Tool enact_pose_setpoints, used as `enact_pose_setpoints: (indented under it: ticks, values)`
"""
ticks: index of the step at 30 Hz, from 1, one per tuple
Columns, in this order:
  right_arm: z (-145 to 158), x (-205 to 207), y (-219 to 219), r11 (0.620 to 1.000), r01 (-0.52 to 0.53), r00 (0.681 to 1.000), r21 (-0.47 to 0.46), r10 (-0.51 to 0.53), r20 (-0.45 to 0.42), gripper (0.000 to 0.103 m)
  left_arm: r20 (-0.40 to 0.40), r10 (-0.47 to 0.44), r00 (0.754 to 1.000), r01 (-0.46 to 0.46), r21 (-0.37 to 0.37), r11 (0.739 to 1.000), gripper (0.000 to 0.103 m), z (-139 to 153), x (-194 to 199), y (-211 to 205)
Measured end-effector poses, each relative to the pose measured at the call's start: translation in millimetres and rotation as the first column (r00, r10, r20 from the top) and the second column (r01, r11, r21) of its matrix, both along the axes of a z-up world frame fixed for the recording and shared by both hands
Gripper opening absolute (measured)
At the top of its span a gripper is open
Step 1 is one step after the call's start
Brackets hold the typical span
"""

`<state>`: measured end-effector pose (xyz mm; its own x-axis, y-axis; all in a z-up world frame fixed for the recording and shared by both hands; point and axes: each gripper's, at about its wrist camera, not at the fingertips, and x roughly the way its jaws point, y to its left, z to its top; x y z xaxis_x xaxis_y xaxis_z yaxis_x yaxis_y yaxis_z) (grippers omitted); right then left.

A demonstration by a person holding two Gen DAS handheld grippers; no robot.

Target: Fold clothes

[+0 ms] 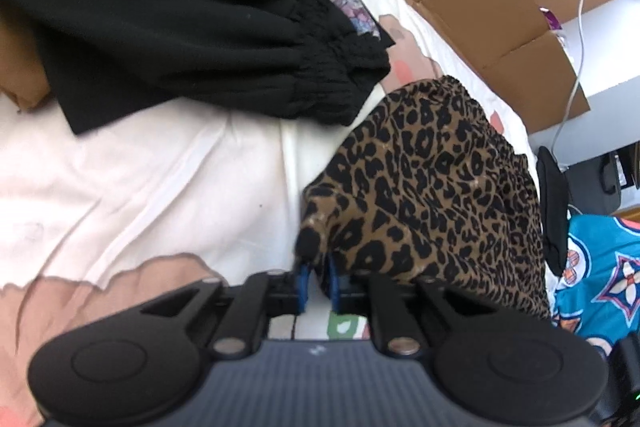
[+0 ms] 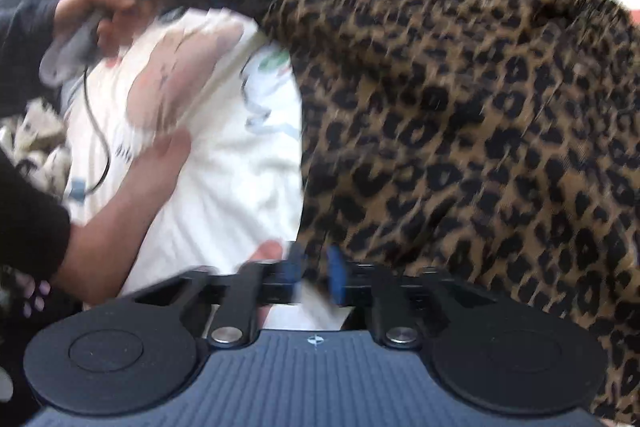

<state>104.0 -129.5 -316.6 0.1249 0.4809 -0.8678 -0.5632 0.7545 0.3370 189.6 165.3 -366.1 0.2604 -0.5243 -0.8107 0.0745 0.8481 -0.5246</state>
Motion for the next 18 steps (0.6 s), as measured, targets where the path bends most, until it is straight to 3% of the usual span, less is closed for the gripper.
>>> enact_pose_setpoints:
  ticks: [1,3,9,12,15,18]
  values:
    - [-1,1,4,1.0,0.001,1.0,-0.01,-0.001,0.014,0.059,0.015,-0.009,1.0,0.008,0.004,1.0,0.026,1,0,-1]
    - [-4,2,15,1.0,-0.007,0.999,-0.03,0.008,0.034,0.059,0.036,-0.029,0.999,0.029,0.007,1.0,0.034,3,1,-5]
    - [-30,-4,37,0.983,-0.027,0.998,-0.18,0.038,0.057,0.056,0.073,-0.033,0.997,0.031,0.032,0.999,0.035,1,4,-8]
    - [-31,-6,33,0.981,-0.064,0.997,-0.183,0.071,0.037,0.016,0.081,0.001,0.997,-0.001,-0.008,1.0,0.035,1,6,-2]
    - [-26,-6,23,0.984,-0.073,0.997,-0.164,0.078,0.019,0.007,0.067,0.0,0.998,0.003,-0.04,0.999,0.003,1,6,-2]
    - [-19,-7,15,0.989,-0.071,0.997,-0.13,0.071,-0.005,0.005,0.063,0.016,0.998,-0.015,-0.024,1.0,0.002,5,2,2]
